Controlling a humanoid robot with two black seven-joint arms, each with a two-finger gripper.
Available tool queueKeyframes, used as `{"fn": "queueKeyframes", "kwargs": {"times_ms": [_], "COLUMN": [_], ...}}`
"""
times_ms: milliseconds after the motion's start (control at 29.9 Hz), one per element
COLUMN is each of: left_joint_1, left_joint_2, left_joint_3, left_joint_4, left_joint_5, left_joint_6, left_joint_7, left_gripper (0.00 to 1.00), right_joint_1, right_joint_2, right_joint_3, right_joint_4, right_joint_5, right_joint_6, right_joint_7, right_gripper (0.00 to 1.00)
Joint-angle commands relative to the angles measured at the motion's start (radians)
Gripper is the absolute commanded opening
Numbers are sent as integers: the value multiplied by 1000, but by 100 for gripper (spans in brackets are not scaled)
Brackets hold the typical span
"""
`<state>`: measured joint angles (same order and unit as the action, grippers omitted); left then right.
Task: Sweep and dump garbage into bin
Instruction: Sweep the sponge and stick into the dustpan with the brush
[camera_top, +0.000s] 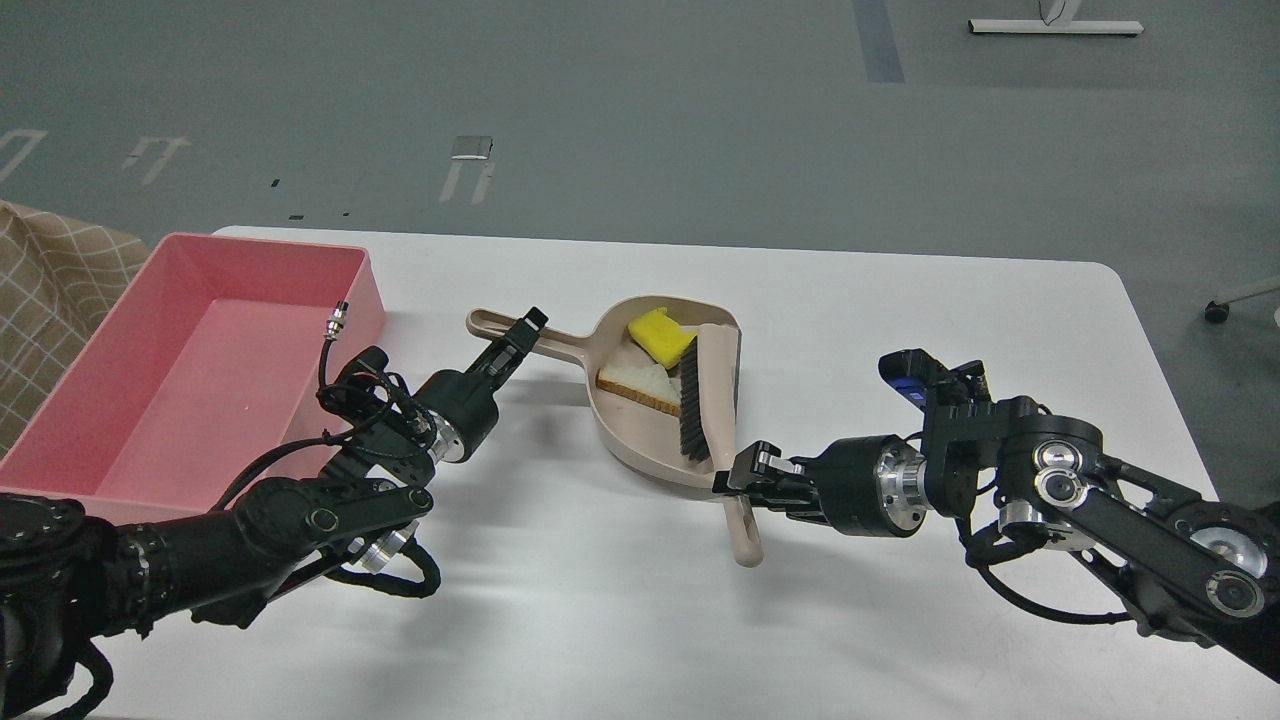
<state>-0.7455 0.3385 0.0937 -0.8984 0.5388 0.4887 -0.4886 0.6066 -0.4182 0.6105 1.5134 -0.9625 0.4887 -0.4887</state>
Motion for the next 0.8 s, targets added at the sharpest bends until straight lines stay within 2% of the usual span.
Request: {"fn": "queueKeyframes", "kwargs": {"times_ms": [0,769], "left_joint_1": [-3,-34], "left_joint_2": [1,-1], "left_joint_3": [-6,-54], "left_joint_4": [-4,-53], "left_joint_5": [-8,-198], "left_joint_6": [0,0], "left_joint_7": [0,0], "left_gripper": [0,0], "right_joint_1": [2,-5], "right_joint_2": [-42,-238], "right_joint_3": [5,49], "right_joint_4": [25,79], "right_joint_5": [21,57], "right_joint_6": [0,0], "right_joint_7": [0,0], "right_gripper": [0,0]}}
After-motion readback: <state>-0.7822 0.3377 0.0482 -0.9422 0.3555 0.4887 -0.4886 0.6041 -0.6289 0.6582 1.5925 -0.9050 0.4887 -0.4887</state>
